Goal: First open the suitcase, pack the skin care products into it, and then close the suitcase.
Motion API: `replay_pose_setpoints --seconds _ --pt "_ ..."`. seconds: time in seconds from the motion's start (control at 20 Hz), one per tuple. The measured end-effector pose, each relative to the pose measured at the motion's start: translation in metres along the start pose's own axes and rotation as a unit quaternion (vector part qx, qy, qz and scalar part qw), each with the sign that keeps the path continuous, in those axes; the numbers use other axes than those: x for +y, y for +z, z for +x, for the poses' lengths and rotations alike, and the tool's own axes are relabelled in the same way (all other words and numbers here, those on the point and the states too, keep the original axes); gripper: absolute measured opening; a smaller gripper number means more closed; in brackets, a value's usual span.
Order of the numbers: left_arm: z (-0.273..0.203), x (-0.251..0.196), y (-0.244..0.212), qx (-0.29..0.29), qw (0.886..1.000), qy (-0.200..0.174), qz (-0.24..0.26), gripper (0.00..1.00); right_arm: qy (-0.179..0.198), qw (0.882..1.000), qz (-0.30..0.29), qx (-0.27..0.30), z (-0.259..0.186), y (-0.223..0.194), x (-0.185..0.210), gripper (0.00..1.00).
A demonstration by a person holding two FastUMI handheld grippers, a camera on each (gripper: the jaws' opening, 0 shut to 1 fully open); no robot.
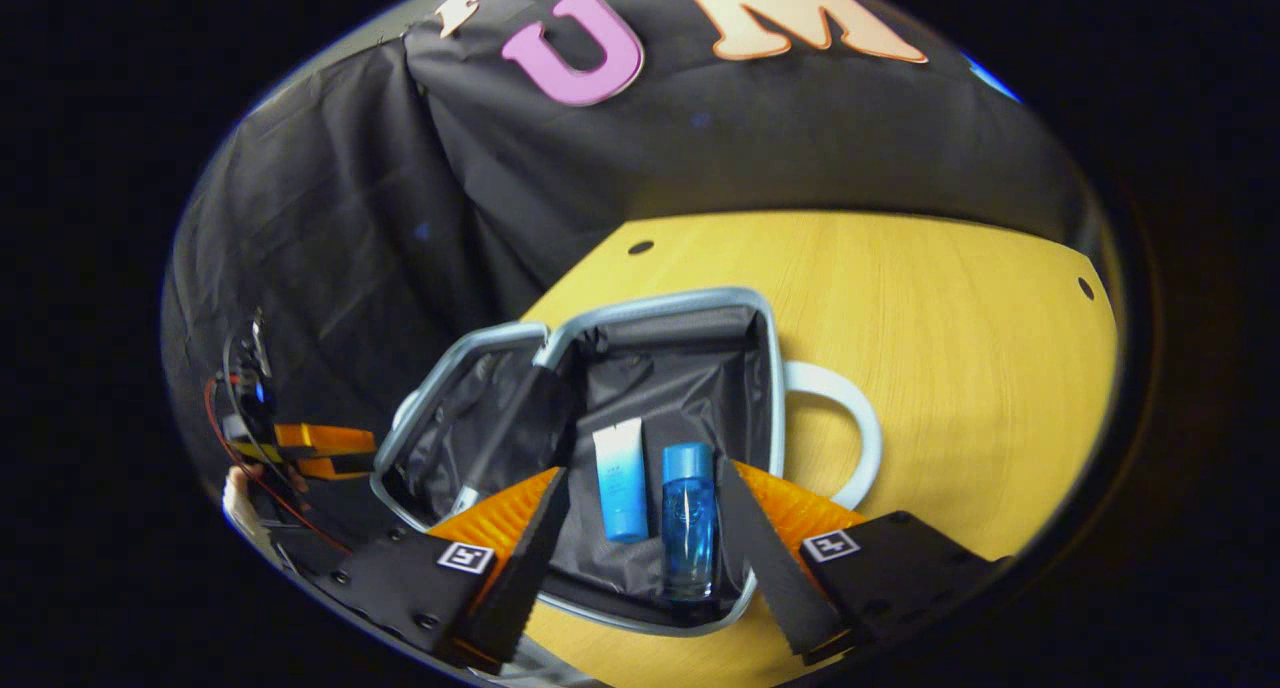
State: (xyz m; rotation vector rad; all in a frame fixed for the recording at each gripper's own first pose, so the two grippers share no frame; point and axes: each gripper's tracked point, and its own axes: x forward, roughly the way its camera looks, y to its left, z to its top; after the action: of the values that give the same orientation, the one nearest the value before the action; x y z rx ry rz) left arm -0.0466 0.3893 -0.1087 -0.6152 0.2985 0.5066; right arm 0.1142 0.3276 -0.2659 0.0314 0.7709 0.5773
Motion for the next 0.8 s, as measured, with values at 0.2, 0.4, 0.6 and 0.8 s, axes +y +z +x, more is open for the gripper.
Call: replay_pose_setpoints --seconds 0.2,0.4,0.6,0.8 --pt "0.019 -0.002 0.041 -0.033 0.997 -0.03 -0.062 0.88 -0.013 0.995 0.024 -0.096 -0.052 0.056 -0.025 0.98" --pt "0.034 0.012 0.073 -0.065 0.994 -0.024 -0.086 0.95 -0.07 0.988 0.011 -0.139 -0.1 0.075 -0.07 0.98" --pt "0.053 0.044 0.08 -0.061 0.992 0.003 -0.107 0.95 -0.12 0.981 -0.001 -0.154 -0.138 0.066 -0.109 0.98" --pt "0.082 0.054 0.066 -0.034 0.991 0.004 -0.129 0.91 -0.15 0.978 -0.006 -0.147 -0.162 0.046 -0.131 0.97"
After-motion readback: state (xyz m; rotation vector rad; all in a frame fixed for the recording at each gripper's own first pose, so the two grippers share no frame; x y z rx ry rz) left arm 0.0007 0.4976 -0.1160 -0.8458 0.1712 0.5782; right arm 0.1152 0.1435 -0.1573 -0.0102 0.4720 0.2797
